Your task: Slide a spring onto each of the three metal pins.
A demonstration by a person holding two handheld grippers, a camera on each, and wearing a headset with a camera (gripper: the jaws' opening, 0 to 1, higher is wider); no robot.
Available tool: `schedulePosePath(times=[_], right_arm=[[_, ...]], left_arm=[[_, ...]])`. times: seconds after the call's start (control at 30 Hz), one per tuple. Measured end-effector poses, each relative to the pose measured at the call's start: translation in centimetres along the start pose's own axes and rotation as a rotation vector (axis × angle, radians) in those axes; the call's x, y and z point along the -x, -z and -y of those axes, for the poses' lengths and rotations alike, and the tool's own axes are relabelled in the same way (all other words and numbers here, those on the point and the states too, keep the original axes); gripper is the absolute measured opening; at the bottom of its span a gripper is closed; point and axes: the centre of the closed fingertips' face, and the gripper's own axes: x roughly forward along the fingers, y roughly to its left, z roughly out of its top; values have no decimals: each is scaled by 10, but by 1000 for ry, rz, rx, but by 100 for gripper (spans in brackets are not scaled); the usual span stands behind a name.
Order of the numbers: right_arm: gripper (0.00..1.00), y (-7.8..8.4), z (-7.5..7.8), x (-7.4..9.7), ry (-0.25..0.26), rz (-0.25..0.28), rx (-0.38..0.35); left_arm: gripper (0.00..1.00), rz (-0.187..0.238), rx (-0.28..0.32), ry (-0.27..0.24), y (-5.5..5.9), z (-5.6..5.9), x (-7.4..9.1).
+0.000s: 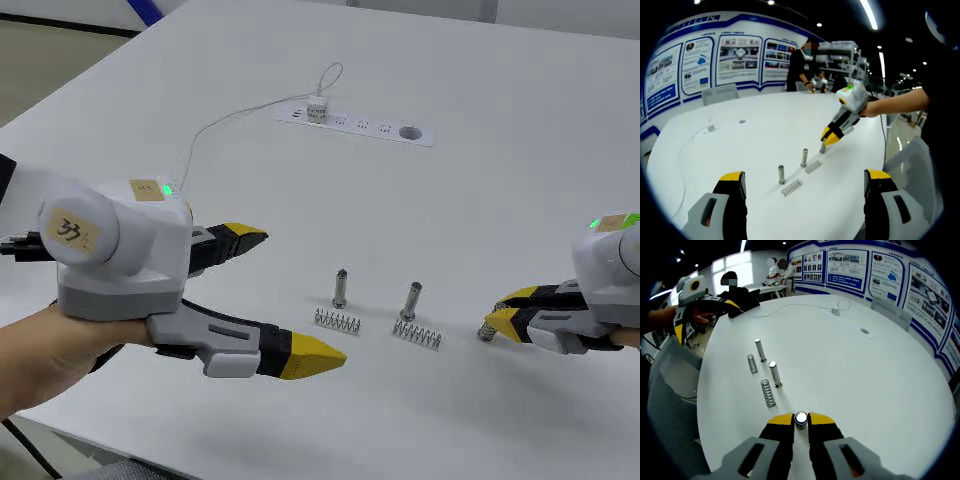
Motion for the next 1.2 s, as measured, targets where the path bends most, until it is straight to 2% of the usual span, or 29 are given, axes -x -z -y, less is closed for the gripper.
schedulePosePath(times=[0.17,0.37,0.6,0.77,0.9,1.03,1.13,1.2], right_arm=[[11,2,1,-2,0,-6,4],[12,3,-2,-1,-1,-24,100],[17,4,-1,3,2,-26,102],[18,-1,-2,13,12,-3,105],[18,-13,-2,22,26,36,116],[18,-29,-8,27,26,79,130],[18,-40,-20,26,-2,104,138],[18,-40,-26,22,-19,100,163]], left_arm=[[100,-10,-4,-3,2,-1,1],[100,-5,2,-14,0,-4,2],[100,-2,-2,-14,-2,-1,2],[100,-5,-9,-12,-3,3,3],[100,-8,-16,-17,-4,4,4],[100,-6,-17,-14,-4,6,4],[100,-12,-23,-18,-3,5,5],[99,0,-21,-26,-3,4,6]])
